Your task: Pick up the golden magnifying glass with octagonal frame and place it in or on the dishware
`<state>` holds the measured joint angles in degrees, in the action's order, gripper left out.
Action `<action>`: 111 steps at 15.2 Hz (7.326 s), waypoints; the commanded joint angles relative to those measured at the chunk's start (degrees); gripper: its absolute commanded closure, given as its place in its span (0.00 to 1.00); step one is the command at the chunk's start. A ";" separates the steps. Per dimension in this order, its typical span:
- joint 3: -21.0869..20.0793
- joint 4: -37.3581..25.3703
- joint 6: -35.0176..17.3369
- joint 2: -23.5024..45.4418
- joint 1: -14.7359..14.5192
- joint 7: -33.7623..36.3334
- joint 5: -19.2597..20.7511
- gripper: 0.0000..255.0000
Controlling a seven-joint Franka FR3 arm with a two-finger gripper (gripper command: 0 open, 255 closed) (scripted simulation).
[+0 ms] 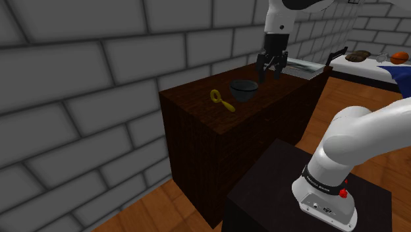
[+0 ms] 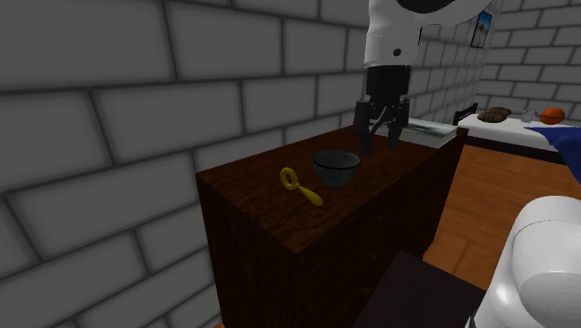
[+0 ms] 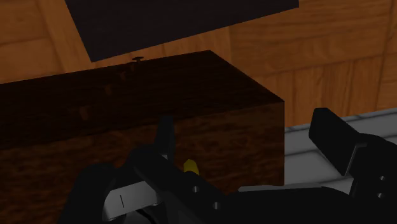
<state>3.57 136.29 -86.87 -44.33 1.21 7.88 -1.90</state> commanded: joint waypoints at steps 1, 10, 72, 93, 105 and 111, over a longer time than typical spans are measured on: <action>0.00 0.00 0.00 0.00 0.00 0.00 0.00 0.00; 2.01 -1.91 -15.21 16.95 0.23 -2.51 1.15 0.00; 4.22 -26.13 -22.51 48.21 1.20 -6.41 -0.19 1.00; 9.38 -33.87 -13.26 46.91 6.71 -16.57 0.74 1.00; 11.76 -30.02 -19.11 49.04 9.43 -21.86 0.46 1.00; 11.74 -27.54 -22.31 49.79 9.46 -22.03 0.23 1.00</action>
<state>15.30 108.60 -108.97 5.38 10.65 -14.12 -1.65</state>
